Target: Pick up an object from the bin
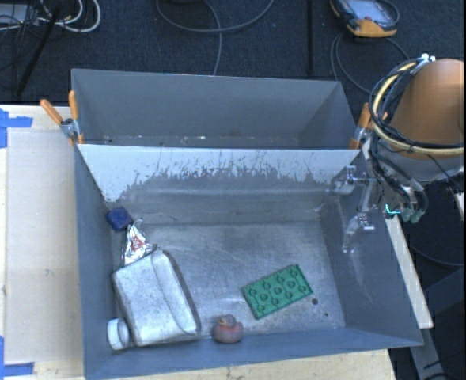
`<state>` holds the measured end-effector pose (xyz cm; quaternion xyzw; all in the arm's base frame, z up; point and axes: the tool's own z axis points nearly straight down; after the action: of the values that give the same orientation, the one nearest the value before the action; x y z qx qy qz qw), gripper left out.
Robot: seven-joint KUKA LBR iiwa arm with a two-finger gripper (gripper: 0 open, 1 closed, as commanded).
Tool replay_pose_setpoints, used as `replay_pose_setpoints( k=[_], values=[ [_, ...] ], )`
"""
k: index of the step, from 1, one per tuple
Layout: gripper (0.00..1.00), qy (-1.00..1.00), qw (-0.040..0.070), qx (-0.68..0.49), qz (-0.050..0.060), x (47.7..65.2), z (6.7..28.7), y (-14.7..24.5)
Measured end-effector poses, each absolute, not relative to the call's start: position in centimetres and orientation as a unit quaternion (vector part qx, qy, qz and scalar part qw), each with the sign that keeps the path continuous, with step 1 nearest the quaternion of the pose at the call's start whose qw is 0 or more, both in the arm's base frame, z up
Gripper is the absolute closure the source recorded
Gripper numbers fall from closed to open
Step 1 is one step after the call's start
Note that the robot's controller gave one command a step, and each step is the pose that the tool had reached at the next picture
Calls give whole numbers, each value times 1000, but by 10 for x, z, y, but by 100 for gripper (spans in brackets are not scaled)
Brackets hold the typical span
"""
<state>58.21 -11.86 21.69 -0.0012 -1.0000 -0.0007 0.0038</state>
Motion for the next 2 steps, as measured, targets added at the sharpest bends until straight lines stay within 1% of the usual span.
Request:
replay_pose_setpoints(
  k=[1,2],
  values=[
    [0,-1000,7,-30,-2,512,125,-102],
    [0,-992,-9,-127,0,498,73,-60]
  ],
)
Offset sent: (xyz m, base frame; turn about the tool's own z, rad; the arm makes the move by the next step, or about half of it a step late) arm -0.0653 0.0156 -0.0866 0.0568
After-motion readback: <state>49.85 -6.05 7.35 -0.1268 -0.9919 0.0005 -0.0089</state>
